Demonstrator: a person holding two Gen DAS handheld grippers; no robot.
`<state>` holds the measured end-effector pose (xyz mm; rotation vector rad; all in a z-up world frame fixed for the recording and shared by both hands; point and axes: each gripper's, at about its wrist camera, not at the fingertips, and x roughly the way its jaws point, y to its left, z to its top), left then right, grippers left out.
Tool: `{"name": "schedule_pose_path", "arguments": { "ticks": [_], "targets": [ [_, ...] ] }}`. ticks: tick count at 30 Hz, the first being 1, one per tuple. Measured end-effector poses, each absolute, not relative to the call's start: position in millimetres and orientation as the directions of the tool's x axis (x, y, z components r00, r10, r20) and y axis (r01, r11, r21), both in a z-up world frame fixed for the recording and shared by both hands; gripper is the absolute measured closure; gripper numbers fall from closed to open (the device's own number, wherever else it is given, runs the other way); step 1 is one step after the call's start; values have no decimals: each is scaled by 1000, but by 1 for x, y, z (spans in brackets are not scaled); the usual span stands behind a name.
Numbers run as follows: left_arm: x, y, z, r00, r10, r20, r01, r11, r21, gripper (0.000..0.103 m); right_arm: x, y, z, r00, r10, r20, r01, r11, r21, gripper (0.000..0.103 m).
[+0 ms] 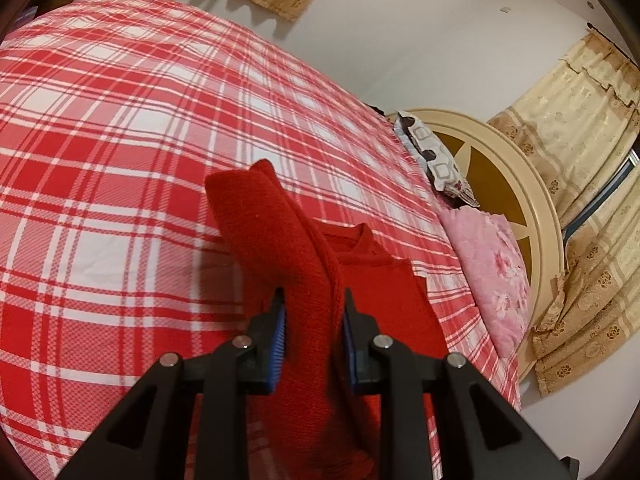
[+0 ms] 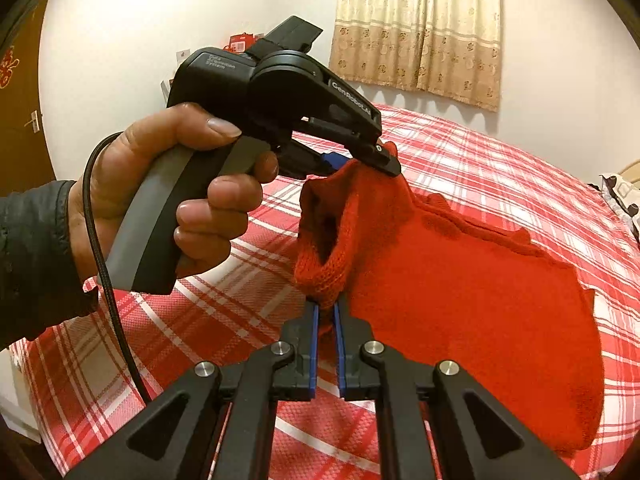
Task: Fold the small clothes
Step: 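Lift the side edge with both grippers and fold it over the sweater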
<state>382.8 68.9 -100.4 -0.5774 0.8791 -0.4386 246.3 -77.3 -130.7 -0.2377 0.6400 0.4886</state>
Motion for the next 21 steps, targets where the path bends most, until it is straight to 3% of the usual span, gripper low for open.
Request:
{"name": "schedule_pose_path", "arguments": {
  "ticks": [21],
  "targets": [
    [396, -14, -79, 525, -636, -565, 182, 733, -655, 78, 230, -149, -112, 751, 315, -580, -400, 916, -20, 97]
  ]
}}
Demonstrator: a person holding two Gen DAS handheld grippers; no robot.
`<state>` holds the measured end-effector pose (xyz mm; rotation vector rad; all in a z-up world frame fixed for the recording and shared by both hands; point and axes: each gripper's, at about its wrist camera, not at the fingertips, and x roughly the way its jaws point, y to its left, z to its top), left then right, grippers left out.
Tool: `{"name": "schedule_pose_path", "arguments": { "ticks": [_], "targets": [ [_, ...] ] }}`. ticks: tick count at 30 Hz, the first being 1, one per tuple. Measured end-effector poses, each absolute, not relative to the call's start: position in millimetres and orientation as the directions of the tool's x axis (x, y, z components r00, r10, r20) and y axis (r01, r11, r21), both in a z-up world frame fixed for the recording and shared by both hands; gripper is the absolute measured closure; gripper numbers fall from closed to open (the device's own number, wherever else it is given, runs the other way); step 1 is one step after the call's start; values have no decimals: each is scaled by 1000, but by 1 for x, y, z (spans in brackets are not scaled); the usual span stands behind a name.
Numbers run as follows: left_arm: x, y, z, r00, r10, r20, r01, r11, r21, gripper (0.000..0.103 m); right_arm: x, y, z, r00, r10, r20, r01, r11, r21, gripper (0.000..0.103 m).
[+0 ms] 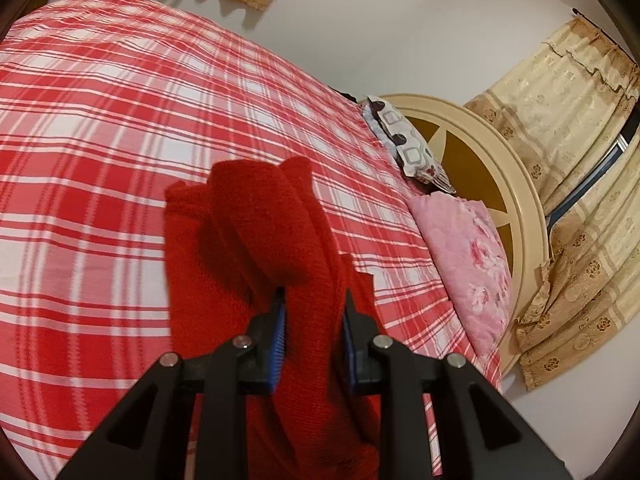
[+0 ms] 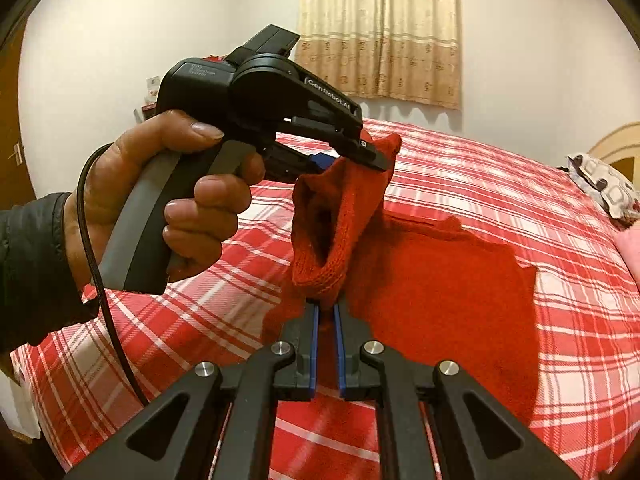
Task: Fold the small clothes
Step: 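Lift the side edge with both grippers and fold it over the sweater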
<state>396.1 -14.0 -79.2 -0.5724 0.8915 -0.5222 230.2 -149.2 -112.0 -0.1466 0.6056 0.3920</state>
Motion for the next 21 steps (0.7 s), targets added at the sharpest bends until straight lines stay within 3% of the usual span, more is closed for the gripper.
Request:
{"name": "schedule_pose_path", "arguments": {
  "ticks": [21],
  "targets": [
    [414, -111, -82, 442, -650, -618, 237, 749, -619, 78, 214, -232, -106, 777, 239, -583, -267, 963, 39, 97]
  ]
}}
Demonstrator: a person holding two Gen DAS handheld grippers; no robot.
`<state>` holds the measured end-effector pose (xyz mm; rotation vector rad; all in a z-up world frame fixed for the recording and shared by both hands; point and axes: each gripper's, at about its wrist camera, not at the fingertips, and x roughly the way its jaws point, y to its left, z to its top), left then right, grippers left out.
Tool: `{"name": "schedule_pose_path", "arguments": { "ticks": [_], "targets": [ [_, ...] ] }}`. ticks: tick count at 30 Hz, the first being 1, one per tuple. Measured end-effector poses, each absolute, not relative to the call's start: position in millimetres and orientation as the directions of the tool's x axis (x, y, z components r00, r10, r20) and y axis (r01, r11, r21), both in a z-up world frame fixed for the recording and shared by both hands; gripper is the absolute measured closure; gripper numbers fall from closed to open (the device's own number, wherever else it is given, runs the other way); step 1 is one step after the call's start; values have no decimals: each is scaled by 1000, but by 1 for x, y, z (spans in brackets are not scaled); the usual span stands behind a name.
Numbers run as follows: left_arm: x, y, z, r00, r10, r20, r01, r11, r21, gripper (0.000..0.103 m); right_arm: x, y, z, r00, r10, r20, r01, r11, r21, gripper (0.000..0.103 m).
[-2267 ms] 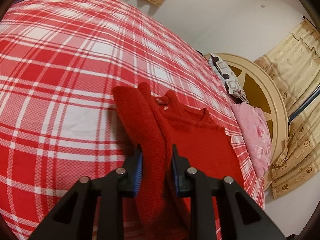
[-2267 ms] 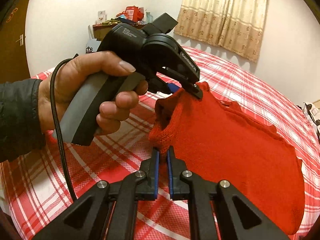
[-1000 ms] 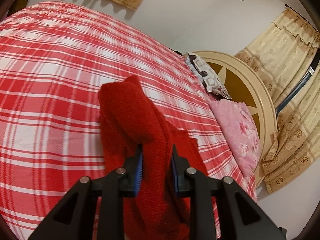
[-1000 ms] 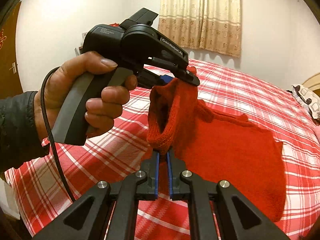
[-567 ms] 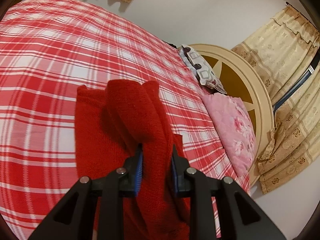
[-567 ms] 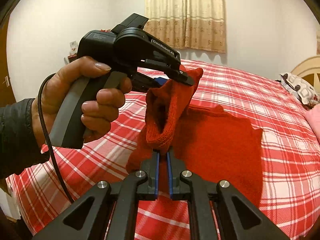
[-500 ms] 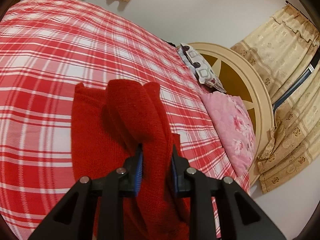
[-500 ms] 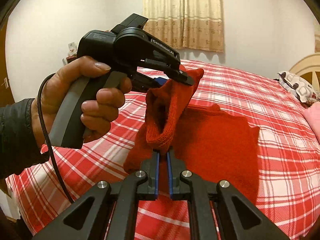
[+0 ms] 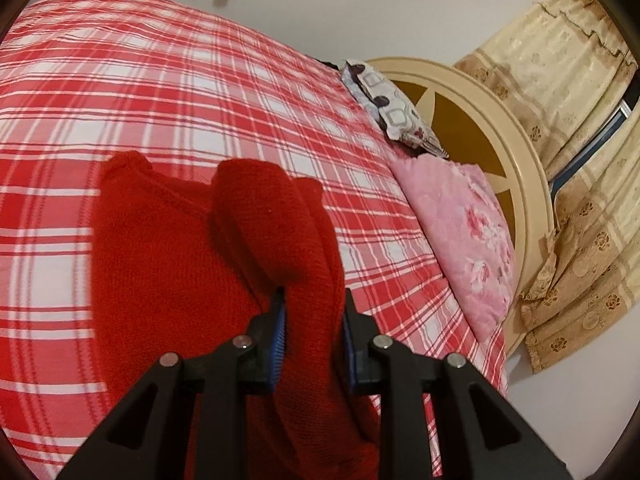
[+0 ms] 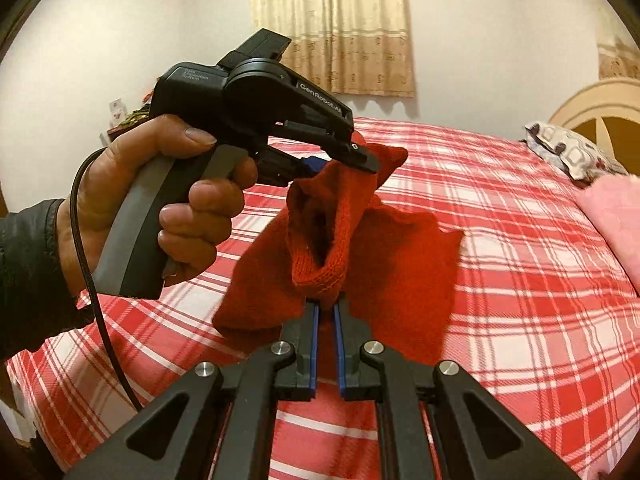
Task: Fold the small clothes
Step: 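Lift the side edge with both grippers and fold it over the sweater, then lay the folded side down and open both grippers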
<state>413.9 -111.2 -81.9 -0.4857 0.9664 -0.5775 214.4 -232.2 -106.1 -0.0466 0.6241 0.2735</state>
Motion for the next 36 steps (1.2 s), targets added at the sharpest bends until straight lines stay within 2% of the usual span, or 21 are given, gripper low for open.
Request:
{"name": "schedule_pose_path", "arguments": {
  "ticks": [23, 27, 29, 32, 34, 35, 36],
  "targets": [
    [414, -182, -102, 381, -549, -744, 309, 834, -458, 77, 219, -284, -133, 717, 255, -649, -189, 967, 171, 97],
    [409, -182, -97, 371, -559, -741, 327, 826, -459, 70, 221, -292, -139, 710, 247, -660, -174, 969, 176, 97],
    [402, -175, -90, 376, -581, -721, 357, 809, -466, 70, 222, -296, -140, 710, 237, -663, -165, 971, 171, 97],
    [381, -151, -78, 465, -544, -699, 378, 836, -398, 59, 223, -304, -141, 701, 256, -666, -161, 966, 202, 97],
    [368, -136, -79, 520, -482, -705, 375, 871, -318, 44, 222, -311, -142, 700, 286, -655, -166, 956, 240, 95],
    [356, -125, -82, 565, -415, -713, 363, 901, -236, 41, 221, -314, -142, 700, 297, -649, -165, 952, 258, 93],
    [350, -119, -86, 587, -377, -717, 361, 914, -185, 40, 220, -317, -142, 708, 289, -645, -150, 953, 262, 84]
  ]
}}
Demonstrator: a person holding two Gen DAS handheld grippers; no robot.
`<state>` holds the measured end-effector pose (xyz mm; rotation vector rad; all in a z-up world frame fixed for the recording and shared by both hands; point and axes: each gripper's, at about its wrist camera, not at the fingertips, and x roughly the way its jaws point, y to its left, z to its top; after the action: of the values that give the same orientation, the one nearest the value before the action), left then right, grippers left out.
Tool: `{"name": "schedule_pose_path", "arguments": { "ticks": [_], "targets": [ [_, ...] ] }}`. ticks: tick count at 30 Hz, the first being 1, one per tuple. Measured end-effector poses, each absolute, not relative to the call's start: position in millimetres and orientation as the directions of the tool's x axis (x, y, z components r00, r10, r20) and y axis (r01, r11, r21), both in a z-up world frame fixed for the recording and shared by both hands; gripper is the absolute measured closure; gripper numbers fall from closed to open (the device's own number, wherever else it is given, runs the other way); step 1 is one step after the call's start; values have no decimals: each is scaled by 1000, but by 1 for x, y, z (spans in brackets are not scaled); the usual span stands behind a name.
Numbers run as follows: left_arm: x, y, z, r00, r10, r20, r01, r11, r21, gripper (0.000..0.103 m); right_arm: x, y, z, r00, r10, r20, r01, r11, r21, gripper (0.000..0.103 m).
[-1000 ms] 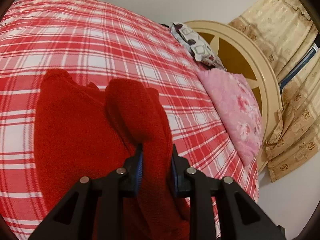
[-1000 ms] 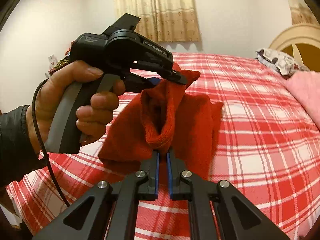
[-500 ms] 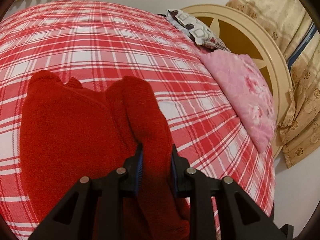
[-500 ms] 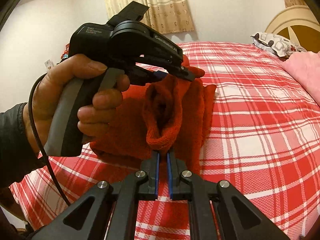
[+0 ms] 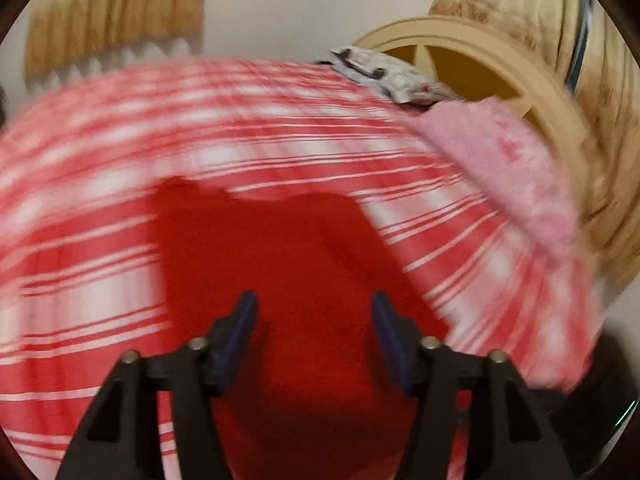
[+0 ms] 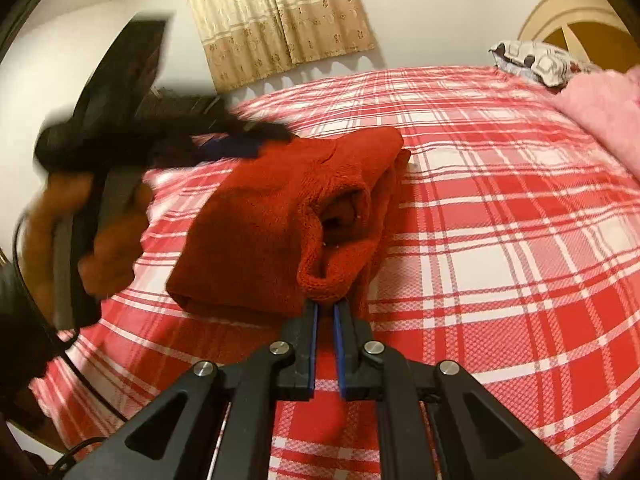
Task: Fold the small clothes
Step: 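Lay the folded side down and open both grippers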
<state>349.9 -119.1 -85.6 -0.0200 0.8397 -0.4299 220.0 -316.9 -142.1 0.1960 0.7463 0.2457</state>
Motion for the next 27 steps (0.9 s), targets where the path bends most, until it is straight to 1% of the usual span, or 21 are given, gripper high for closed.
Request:
{"name": "schedule_pose_path", "arguments": {
  "ticks": [1, 2, 3, 6, 9, 11, 13, 14, 15, 17, 18, 19, 20, 22, 24, 26, 27],
  "targets": [
    [343, -114, -90, 604, -341, -720, 358, 924, -138, 40, 219, -319, -141, 719, 274, -639, -134, 957, 259, 69],
    [335, -105, -96, 624, -303, -720, 352, 932, -87, 40, 216, -325, -138, 744, 246, -621, -102, 961, 258, 65],
    [331, -102, -100, 633, -289, -718, 350, 934, -67, 40, 216, -330, -133, 765, 235, -600, -81, 959, 272, 63],
    [322, -92, -112, 637, -278, -719, 352, 935, -50, 38, 226, -335, -118, 779, 242, -578, -60, 947, 315, 63],
    [319, -94, -120, 625, -294, -723, 366, 929, -62, 37, 252, -330, -109, 762, 279, -585, -82, 937, 341, 63],
    [318, -100, -123, 639, -273, -719, 372, 928, -22, 35, 272, -323, -107, 746, 281, -604, -83, 939, 334, 63],
    [316, -103, -122, 657, -258, -708, 371, 929, 5, 30, 290, -319, -112, 714, 265, -648, -62, 946, 319, 64],
    [316, -103, -123, 664, -249, -705, 363, 932, 13, 28, 301, -317, -118, 687, 235, -688, -31, 955, 295, 65],
    [316, -101, -123, 667, -246, -703, 354, 935, 9, 24, 308, -315, -124, 658, 213, -722, -11, 962, 274, 74],
    [318, -97, -126, 661, -253, -707, 338, 941, -21, 16, 312, -319, -136, 633, 172, -755, 28, 969, 245, 74],
    [318, -95, -127, 658, -255, -708, 332, 943, -31, 10, 311, -320, -139, 626, 160, -763, 43, 970, 239, 74],
    [318, -94, -130, 652, -264, -710, 330, 943, -48, 7, 309, -324, -143, 622, 153, -768, 55, 970, 238, 74],
    [319, -93, -133, 644, -279, -712, 336, 940, -64, 6, 308, -328, -145, 622, 147, -769, 67, 969, 240, 74],
    [316, -96, -137, 641, -282, -714, 348, 936, -57, 5, 308, -332, -143, 619, 139, -773, 75, 969, 234, 74],
    [313, -100, -139, 648, -275, -711, 355, 934, -38, 4, 307, -329, -131, 636, 97, -766, 75, 980, 187, 74],
    [313, -103, -139, 648, -273, -711, 362, 932, -28, 4, 305, -324, -116, 675, 56, -735, 71, 988, 140, 74],
    [313, -104, -139, 646, -273, -713, 365, 931, -26, 4, 304, -320, -105, 710, 68, -701, 49, 988, 146, 72]
  ]
}}
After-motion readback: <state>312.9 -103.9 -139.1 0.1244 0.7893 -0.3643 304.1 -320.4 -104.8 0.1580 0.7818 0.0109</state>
